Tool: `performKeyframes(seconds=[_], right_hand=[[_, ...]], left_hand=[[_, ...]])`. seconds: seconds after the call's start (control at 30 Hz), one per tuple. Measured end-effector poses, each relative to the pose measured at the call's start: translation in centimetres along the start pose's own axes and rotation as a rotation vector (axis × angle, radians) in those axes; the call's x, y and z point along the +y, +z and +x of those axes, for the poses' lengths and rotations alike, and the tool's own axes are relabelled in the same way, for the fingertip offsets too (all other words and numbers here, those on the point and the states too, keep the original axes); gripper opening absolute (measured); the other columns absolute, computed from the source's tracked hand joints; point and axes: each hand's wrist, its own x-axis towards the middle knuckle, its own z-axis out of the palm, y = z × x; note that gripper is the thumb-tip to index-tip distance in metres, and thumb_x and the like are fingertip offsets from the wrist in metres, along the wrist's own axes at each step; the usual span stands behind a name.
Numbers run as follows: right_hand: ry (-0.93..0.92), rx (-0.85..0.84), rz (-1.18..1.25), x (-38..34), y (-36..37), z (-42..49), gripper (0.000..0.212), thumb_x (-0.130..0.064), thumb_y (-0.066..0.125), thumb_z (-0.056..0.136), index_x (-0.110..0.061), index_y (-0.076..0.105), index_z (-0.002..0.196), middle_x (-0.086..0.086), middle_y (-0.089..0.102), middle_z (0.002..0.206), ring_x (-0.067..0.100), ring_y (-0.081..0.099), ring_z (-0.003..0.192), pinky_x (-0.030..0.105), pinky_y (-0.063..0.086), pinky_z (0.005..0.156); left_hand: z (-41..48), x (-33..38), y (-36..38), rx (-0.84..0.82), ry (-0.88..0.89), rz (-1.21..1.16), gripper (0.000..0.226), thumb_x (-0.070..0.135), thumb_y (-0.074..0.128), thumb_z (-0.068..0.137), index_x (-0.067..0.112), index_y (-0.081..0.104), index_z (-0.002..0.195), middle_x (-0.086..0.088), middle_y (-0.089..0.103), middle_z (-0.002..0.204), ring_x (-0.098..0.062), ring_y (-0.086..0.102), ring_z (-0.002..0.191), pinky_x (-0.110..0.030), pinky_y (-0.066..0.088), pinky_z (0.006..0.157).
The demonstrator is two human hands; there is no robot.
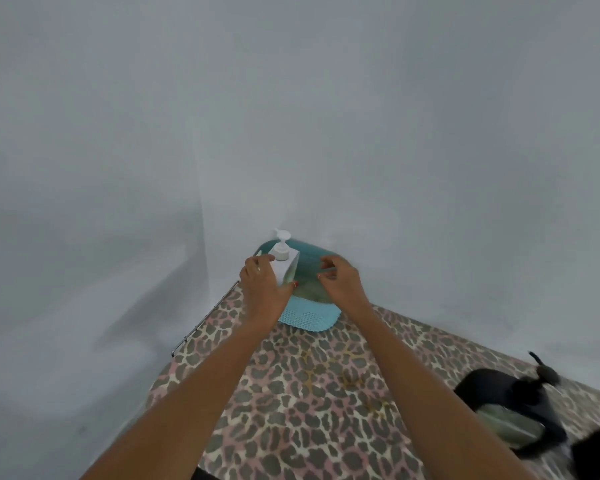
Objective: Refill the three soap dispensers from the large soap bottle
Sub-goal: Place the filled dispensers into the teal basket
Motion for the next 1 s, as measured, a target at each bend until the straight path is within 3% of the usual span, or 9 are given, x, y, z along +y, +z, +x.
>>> performKeyframes(seconds=[0.27, 0.47, 0.6, 0.7, 0.83, 1.0], right_hand=[[0.082, 0.208, 0.097, 0.8, -6.1, -9.0, 0.026, -0.003, 0.059, 0.084, -0.003, 0.059, 0.11, 0.012, 0.064, 0.098, 0.012, 0.056, 0.083, 0.011, 0.042, 0.074], [0.146, 0.299, 0.059, 3.5, -11.0, -16.1, 0.022, -0.013, 0.057, 0.089, -0.009, 0.059, 0.11, 0.004, 0.062, 0.095, 0.013, 0.057, 0.086, 0.023, 0.049, 0.079], [0.195, 0.357, 0.037, 6.3, -13.2, -20.0, 0.017, -0.018, 0.057, 0.09, -0.012, 0.06, 0.106, -0.006, 0.057, 0.087, 0.006, 0.054, 0.081, 0.013, 0.043, 0.07], [0.253, 0.418, 0.028, 8.4, -15.0, -22.2, 0.017, -0.017, 0.056, 0.091, -0.012, 0.061, 0.107, -0.006, 0.058, 0.088, 0.006, 0.054, 0.081, 0.014, 0.042, 0.074], [0.267, 0.542, -0.001, 10.5, -17.3, -23.9, 0.016, -0.016, 0.057, 0.09, -0.013, 0.061, 0.105, -0.004, 0.059, 0.091, 0.003, 0.054, 0.078, 0.017, 0.046, 0.073], [0.3, 0.614, -0.049, 13.0, -19.4, -24.6, 0.02, -0.018, 0.062, 0.087, -0.009, 0.06, 0.105, 0.001, 0.055, 0.103, 0.013, 0.053, 0.094, 0.022, 0.042, 0.08]], left_hand=[[-6.8, 4.0, 1.8, -0.135, 0.14, -0.041, 0.055, 0.017, 0.071, 0.076, 0.003, 0.045, 0.122, -0.018, 0.047, 0.125, -0.031, 0.04, 0.118, -0.032, 0.025, 0.098], [-12.1, 7.3, 4.7, -0.303, 0.198, -0.126, 0.05, 0.016, 0.07, 0.077, 0.004, 0.046, 0.119, -0.018, 0.05, 0.119, -0.03, 0.044, 0.113, -0.036, 0.034, 0.096], [-15.0, 9.6, 7.3, -0.399, 0.218, -0.177, 0.052, 0.017, 0.071, 0.076, 0.004, 0.047, 0.119, -0.013, 0.051, 0.118, -0.022, 0.049, 0.108, -0.024, 0.035, 0.088], [-17.0, 11.2, 9.5, -0.48, 0.254, -0.198, 0.051, 0.017, 0.072, 0.076, 0.006, 0.047, 0.119, -0.011, 0.052, 0.118, -0.019, 0.049, 0.106, -0.021, 0.034, 0.084], [-18.8, 12.6, 12.1, -0.568, 0.292, -0.169, 0.054, 0.017, 0.07, 0.078, 0.008, 0.044, 0.124, -0.011, 0.051, 0.123, -0.02, 0.048, 0.112, -0.021, 0.034, 0.085], [-20.1, 13.2, 14.6, -0.662, 0.277, -0.179, 0.06, 0.017, 0.07, 0.078, 0.01, 0.04, 0.13, -0.011, 0.046, 0.133, -0.023, 0.044, 0.122, -0.032, 0.036, 0.099]])
